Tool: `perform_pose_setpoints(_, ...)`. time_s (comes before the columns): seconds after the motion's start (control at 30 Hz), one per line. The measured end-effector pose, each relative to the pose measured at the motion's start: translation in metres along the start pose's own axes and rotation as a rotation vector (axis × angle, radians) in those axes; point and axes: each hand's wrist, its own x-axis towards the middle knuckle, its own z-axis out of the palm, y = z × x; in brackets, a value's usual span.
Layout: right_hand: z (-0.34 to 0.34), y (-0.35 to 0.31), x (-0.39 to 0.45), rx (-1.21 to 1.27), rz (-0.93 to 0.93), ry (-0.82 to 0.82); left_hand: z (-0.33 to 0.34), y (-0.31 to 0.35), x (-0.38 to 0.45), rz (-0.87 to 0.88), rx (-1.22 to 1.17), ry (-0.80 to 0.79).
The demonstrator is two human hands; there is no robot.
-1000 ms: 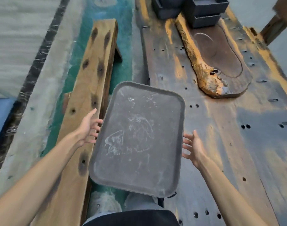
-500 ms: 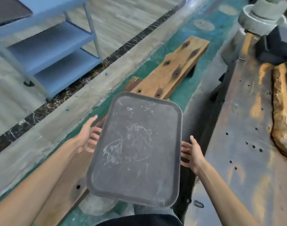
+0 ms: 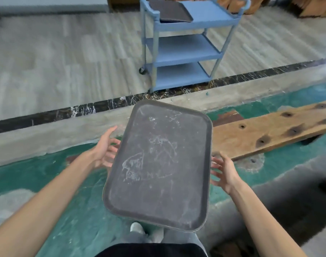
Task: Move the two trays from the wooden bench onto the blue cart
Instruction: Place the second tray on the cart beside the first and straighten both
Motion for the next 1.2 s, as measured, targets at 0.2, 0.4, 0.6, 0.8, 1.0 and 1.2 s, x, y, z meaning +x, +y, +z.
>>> perform_pose_setpoints(0.2,0.128,-0.019,0.006,-0.154,-0.003,-0.125,-0.114,-0.035,-0.018,-0.017,-0.156,0.124)
perform_pose_setpoints(0.4,0.253,-0.035,0.026,-0.304,-0.002,-0.233,-0.216,-0.05,-0.011,-0.033,-0.252,0.216)
perform_pose_setpoints(0.6,0.377,-0.053,0.061,-0.309,0.058,-0.332,-0.318,-0.037,0.02,-0.079,-0.326,0.29)
perform_pose_setpoints(0.8,0.468,-0.079,0.068,-0.237,0.104,-0.303,-0.394,-0.004,0.05,-0.088,-0.335,0.317)
perform_pose_setpoints(1.0,0.524,-0.114,0.081,-0.244,0.054,-0.284,-0.449,0.035,0.095,-0.073,-0.343,0.308)
perform_pose_setpoints(1.2,0.568,-0.151,0.124,-0.199,0.042,-0.192,-0.493,0.096,0.168,-0.068,-0.319,0.163)
